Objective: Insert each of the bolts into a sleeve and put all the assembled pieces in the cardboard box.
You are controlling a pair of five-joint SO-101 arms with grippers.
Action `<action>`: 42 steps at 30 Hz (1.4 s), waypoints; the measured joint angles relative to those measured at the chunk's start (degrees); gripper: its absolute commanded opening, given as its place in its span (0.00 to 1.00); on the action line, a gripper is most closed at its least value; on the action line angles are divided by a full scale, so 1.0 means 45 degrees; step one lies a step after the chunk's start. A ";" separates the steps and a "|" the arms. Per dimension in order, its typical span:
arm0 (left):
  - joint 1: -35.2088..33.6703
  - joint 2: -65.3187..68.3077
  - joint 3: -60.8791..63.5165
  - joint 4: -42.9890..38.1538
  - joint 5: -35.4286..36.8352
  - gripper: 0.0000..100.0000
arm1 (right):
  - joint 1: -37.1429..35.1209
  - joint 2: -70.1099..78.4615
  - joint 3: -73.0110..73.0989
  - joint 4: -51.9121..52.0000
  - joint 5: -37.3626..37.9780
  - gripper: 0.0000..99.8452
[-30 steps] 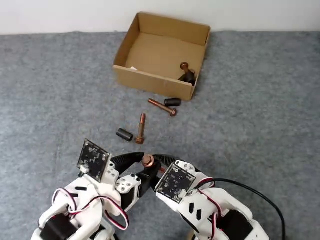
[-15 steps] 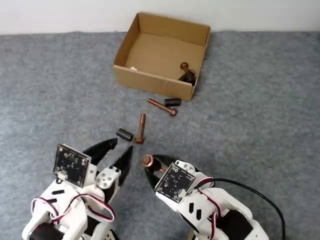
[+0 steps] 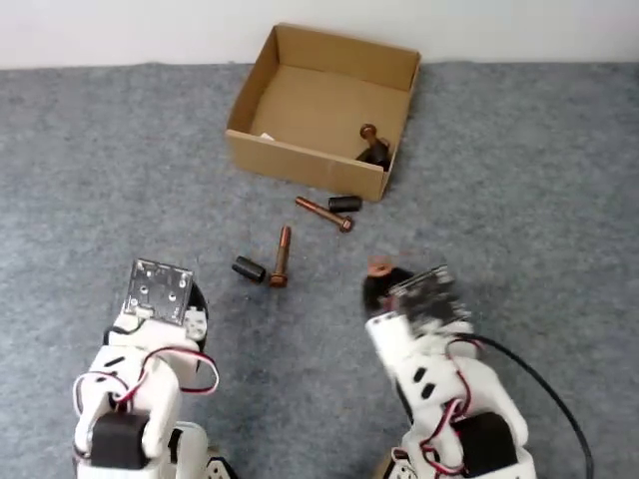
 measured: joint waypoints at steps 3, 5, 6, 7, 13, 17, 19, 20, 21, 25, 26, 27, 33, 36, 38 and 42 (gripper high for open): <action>-0.0586 0.0020 0.1270 -0.0801 0.0000 0.00 | 0.1504 0.0000 0.0000 0.0059 -0.1016 0.01; -0.0762 0.0039 0.2071 -0.1035 0.0000 0.00 | 0.2012 0.0000 0.0000 0.0508 -0.1563 0.01; -0.0801 0.0137 0.2364 -0.1074 0.0000 0.00 | 0.2110 0.0000 -0.0039 0.0821 -0.1797 0.01; -0.0821 0.0117 0.2657 -0.1094 0.0000 0.00 | 0.2188 0.0020 -0.0215 0.1192 -0.1993 0.01; -0.0899 0.0078 0.3966 -0.1172 -0.0020 0.00 | 0.2305 0.0801 -0.1680 0.2598 -0.2325 0.01; -0.0899 0.0078 0.4337 -0.1387 -0.0039 0.00 | 0.2247 0.2657 -0.3380 0.2598 -0.2383 0.01; -0.0899 0.0078 0.4337 -0.1641 -0.0020 0.00 | 0.2247 0.3927 -0.4454 0.2422 -0.2383 0.01; -0.0899 0.0078 0.4337 -0.1739 -0.0020 0.00 | 0.2247 0.4630 -0.5001 0.2227 -0.2383 0.01; -0.0899 0.0078 0.4337 -0.1778 -0.0020 0.00 | 0.2247 0.5372 -0.5548 0.1973 -0.2383 0.01; -0.0899 0.0078 0.4454 -0.1778 0.0117 0.00 | 0.2247 0.8381 -0.7541 0.0625 -0.2383 0.01; -0.0899 0.0078 0.4454 -0.1778 0.0391 0.00 | 0.2247 0.9123 -0.7912 0.0156 -0.2383 0.01; -0.0899 0.0078 0.4454 -0.1778 0.0567 0.00 | 0.2247 0.9846 -0.8244 -0.0352 -0.2383 0.01; -0.0899 0.0078 0.4454 -0.1778 0.1250 0.00 | 0.2247 1.3812 -0.9319 -0.4142 -0.2325 0.01; -0.0899 0.0078 0.4454 -0.1778 0.1250 0.00 | 0.2247 1.5805 -0.9846 -0.6017 -0.1934 0.01; -0.0899 0.0078 0.4454 -0.1778 0.1270 0.00 | 0.2247 1.7114 -1.0335 -0.7150 -0.1739 0.01; -0.0899 0.0078 0.4454 -0.1778 0.1289 0.00 | 0.2266 1.9673 -1.1702 -0.8889 -0.1094 0.01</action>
